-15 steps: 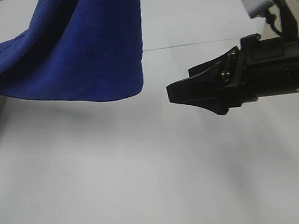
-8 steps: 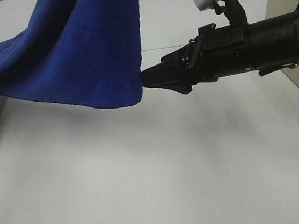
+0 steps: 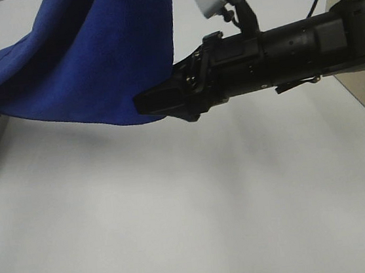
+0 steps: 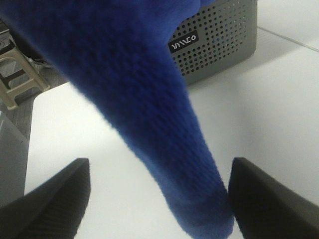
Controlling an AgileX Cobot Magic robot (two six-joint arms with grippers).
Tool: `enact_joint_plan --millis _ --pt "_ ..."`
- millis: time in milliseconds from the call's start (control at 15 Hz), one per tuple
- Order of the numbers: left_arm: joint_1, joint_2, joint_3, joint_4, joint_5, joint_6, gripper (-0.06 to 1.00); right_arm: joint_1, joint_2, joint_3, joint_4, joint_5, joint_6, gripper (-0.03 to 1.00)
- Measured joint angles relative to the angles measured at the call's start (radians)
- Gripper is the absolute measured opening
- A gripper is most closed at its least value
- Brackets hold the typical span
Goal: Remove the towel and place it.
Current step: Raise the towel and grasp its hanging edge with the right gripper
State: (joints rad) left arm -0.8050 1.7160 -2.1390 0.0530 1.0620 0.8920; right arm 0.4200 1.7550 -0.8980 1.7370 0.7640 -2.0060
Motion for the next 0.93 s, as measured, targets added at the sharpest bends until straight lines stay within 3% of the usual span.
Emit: enact_joint_plan --millis 133,333,467,667,867,933 --pt "0.000 0.000 0.000 0.000 -0.004 0.000 0.00 0.043 0.003 -0.005 -0.002 -0.053 -0.009 0.70" --pt "0.000 0.000 0.000 0.000 -0.005 0.000 0.00 0.044 0.003 -0.005 -0.001 -0.071 0.010 0.41" --pt "0.000 0.000 0.000 0.000 -0.005 0.000 0.00 0.044 0.003 -0.005 -0.019 -0.073 0.102 0.24" --pt "0.000 0.000 0.000 0.000 -0.006 -0.032 0.00 0.044 -0.032 -0.006 -0.147 -0.077 0.317 0.04" --pt "0.000 0.000 0.000 0.000 -0.007 -0.117 0.00 0.044 -0.112 -0.006 -0.294 -0.076 0.573 0.02" --pt "0.000 0.000 0.000 0.009 -0.015 -0.192 0.00 0.044 -0.182 -0.008 -0.488 -0.112 0.797 0.02"
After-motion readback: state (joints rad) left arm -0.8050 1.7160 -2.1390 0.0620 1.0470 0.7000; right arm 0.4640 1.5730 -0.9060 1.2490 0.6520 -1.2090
